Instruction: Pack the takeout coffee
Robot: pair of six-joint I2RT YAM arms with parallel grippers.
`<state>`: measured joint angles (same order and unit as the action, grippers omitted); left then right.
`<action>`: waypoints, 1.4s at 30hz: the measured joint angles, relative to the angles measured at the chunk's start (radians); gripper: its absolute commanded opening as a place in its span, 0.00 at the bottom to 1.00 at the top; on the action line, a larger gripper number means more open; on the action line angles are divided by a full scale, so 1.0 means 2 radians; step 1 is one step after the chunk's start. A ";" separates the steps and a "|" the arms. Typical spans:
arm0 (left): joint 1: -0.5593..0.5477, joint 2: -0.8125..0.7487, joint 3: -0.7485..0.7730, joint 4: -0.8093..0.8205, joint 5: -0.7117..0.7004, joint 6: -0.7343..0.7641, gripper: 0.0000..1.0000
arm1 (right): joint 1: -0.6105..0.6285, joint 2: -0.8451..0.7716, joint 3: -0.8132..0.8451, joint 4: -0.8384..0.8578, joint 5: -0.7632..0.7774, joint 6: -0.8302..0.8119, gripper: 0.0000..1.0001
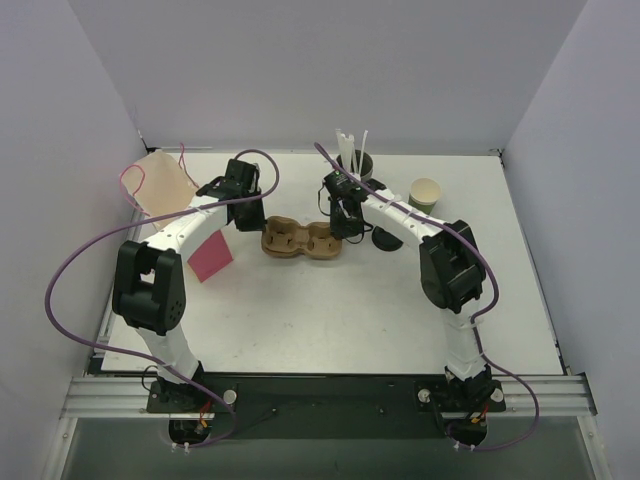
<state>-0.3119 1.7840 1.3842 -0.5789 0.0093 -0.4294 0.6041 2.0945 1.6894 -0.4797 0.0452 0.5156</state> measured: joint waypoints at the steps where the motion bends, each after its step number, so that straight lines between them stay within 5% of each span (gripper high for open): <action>1: 0.000 0.000 0.000 0.000 0.000 0.000 0.00 | 0.000 0.000 0.000 0.000 0.000 0.000 0.17; 10: 0.000 0.000 0.000 0.000 0.000 -0.002 0.00 | 0.002 0.000 0.002 -0.003 0.006 0.000 0.00; 23: 0.000 0.000 0.000 -0.002 -0.009 0.001 0.00 | 0.006 -0.008 0.034 -0.037 0.017 -0.011 0.00; 34: -0.002 -0.020 0.003 -0.002 0.007 -0.007 0.00 | -0.022 -0.008 0.068 -0.056 0.002 -0.022 0.10; 42: -0.006 -0.011 0.052 -0.001 0.034 -0.032 0.00 | -0.052 -0.003 0.074 -0.074 -0.025 -0.020 0.06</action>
<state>-0.3229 1.7626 1.4876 -0.5816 0.0780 -0.4931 0.4992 2.0888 1.8366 -0.6285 -0.0051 0.4755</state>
